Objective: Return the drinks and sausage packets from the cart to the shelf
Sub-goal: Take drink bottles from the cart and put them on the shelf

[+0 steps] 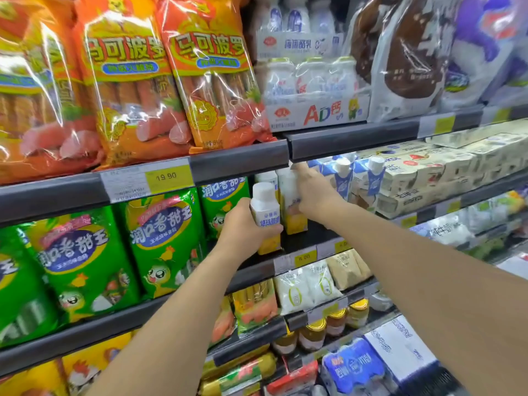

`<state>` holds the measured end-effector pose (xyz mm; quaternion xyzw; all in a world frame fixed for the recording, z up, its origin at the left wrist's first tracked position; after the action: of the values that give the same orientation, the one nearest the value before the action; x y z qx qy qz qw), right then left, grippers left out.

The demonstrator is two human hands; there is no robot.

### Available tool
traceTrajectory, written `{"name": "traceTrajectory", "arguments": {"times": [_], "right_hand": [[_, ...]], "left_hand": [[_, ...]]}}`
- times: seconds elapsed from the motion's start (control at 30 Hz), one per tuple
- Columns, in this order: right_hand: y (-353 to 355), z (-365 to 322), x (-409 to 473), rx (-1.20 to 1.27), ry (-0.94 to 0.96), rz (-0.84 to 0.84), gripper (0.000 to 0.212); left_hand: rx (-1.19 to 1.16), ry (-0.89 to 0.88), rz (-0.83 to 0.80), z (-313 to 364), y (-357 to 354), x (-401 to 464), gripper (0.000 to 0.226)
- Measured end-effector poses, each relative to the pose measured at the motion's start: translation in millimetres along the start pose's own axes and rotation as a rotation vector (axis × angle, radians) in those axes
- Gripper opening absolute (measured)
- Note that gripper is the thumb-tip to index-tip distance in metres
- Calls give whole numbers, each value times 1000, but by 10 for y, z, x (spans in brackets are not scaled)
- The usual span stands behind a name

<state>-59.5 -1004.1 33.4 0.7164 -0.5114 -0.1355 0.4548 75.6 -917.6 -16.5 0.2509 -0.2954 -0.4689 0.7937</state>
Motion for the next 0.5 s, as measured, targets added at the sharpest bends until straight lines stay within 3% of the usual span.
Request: {"name": "traceTrajectory", "arguments": {"times": [0.33,0.5], "right_hand": [[-20,45,271,-300,218,16,73],[1,-93,331,-522,252,-41,50]], "left_hand": [[36,48,47,96,-57,87,56],[37,100,76,71,-45,119,55]]}}
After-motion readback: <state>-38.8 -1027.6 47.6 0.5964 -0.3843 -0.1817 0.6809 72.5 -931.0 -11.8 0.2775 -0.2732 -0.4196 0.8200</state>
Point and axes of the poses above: each hand's wrist, its own x-axis towards the middle knuckle, its own y-axis out of the back of the hand, z = x × y, the point moved 7 cm from there along x, towards the middle knuckle, and after that the axes turned 6 degrees about x, right-handed, at the moved point
